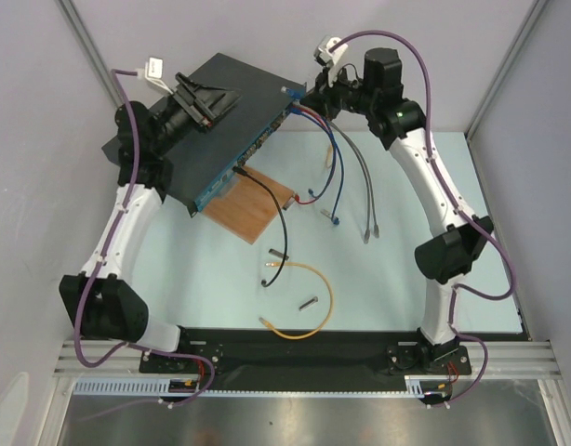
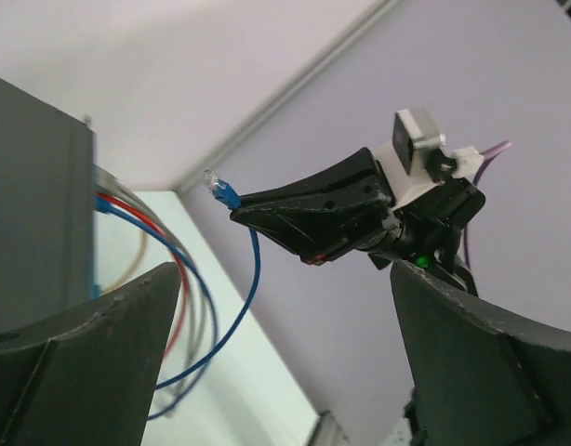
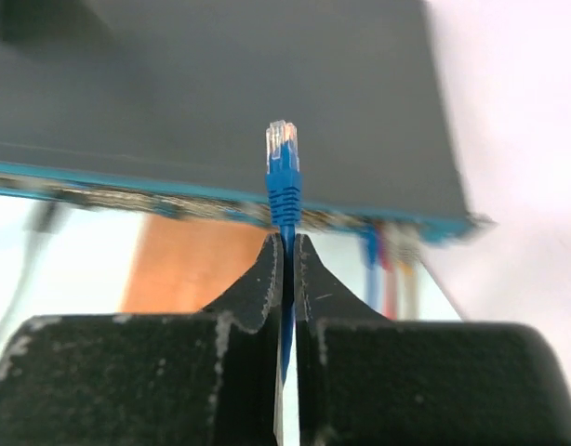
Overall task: Insert the plug into the switch port
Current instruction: Insert the connector into the switch port.
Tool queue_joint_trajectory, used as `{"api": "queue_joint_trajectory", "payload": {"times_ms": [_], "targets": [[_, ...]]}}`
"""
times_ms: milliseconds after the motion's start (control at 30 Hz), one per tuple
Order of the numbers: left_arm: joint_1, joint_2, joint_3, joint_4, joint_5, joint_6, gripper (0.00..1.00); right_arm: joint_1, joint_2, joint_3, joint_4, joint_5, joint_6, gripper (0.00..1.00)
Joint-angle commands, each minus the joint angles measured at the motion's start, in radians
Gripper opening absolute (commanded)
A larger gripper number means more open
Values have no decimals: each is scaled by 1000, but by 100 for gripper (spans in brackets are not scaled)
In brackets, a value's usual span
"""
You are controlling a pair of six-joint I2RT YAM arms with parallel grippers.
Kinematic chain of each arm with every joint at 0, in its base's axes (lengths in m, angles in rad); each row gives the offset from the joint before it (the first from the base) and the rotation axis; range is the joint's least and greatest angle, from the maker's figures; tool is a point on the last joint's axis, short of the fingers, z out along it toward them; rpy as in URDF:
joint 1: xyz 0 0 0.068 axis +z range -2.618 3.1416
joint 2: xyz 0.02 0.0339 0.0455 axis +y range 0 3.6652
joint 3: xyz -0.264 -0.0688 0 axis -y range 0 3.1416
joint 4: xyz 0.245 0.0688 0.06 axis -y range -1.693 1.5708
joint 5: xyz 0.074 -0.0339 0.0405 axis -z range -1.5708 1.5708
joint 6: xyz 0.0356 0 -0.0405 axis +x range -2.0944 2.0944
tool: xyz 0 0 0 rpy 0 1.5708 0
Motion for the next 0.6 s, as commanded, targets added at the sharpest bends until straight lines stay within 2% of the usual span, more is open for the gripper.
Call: {"api": "queue_joint_trajectory", "payload": {"times_ms": [0,67,200,567], "targets": [[31,-68,85,-148,26,236,100,9,84,138,-201,195,-173,0],[31,-87,98,-213,15,363,100,12,122,183,-265,235,-200,0],[31,-142,105,-330,-20,506,100,13,172,209,-274,306,-206,0],[31,-216,44,-351,-38,572,100,10,235,210,-197,372,-85,0]]}}
